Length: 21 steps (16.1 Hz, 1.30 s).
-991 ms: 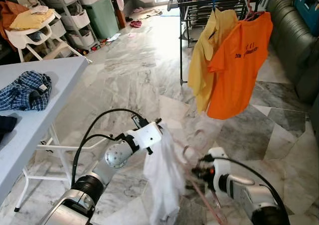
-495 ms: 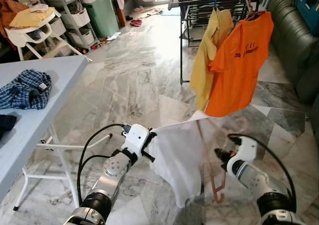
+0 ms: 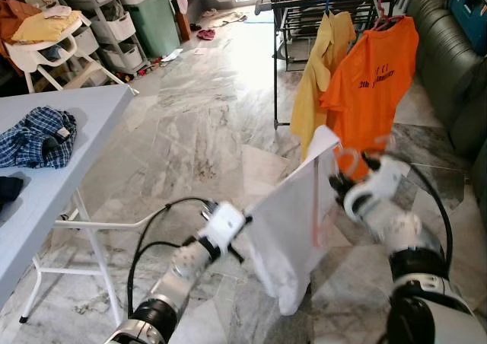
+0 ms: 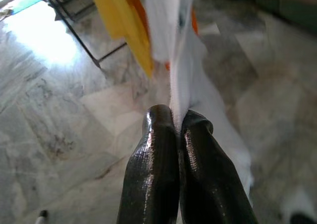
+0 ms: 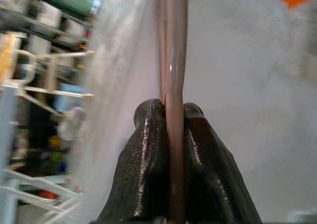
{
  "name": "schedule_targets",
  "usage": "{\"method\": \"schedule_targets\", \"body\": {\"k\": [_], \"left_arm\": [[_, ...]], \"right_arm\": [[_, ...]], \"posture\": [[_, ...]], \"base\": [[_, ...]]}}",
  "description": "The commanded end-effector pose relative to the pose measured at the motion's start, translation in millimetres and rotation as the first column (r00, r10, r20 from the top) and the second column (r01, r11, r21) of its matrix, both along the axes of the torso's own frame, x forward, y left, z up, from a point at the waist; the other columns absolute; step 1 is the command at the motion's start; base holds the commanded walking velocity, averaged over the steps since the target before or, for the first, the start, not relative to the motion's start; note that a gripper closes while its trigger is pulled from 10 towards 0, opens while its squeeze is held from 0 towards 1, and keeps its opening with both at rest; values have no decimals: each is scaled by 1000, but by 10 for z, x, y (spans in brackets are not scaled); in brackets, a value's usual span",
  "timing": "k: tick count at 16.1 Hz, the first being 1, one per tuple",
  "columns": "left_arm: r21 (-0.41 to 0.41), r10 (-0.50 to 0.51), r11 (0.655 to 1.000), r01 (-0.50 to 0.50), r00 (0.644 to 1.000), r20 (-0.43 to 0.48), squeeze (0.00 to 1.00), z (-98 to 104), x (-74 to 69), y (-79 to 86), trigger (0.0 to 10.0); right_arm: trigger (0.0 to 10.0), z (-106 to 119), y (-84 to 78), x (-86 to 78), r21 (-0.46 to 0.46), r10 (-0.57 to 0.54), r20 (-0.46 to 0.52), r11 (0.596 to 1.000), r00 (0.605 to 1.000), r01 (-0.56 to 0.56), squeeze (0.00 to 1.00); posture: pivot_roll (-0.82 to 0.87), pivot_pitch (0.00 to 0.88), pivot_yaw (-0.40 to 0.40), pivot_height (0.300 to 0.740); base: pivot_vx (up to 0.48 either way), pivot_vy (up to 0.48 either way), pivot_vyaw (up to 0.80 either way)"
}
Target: Hang hanger
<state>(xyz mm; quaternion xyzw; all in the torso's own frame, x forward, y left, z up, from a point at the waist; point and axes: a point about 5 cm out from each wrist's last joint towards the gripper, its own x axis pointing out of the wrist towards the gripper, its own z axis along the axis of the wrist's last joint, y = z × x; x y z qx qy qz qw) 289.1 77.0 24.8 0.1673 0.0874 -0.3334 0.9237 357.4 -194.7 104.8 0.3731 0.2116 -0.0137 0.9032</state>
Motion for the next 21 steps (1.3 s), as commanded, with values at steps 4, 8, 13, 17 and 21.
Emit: {"method": "schedule_targets", "body": {"k": [4, 8, 13, 17, 21], "left_arm": [[174, -65, 983, 60, 997, 27, 0, -147, -100, 77, 10000], [267, -194, 950, 161, 975, 104, 0, -149, -165, -2, 10000], [400, -407, 870, 288, 877, 254, 0, -46, -223, -176, 10000], [476, -490, 818, 321, 823, 287, 0, -55, -262, -260, 10000], [487, -521, 812, 322, 776, 356, 0, 74, -206, -388, 10000]], "right_arm": [[10000, 484, 77, 186, 63, -40, 140, 998, 989, 31, 0], [10000, 472, -115, 198, 44, -169, 84, 985, 982, 166, 0], [10000, 488, -77, 268, 38, -248, 35, 968, 968, 247, 0], [10000, 513, 135, 319, 61, -218, 24, 974, 976, 216, 0], [10000, 309, 210, 278, -113, -177, -14, 978, 984, 174, 0]], "posture": [[-209, 21, 138, 740], [-206, 24, 140, 740], [-197, 33, 138, 740], [-199, 40, 137, 740], [-195, 43, 130, 740]], "base": [[0, 0, 0], [0, 0, 0], [0, 0, 0], [0, 0, 0], [0, 0, 0]]}}
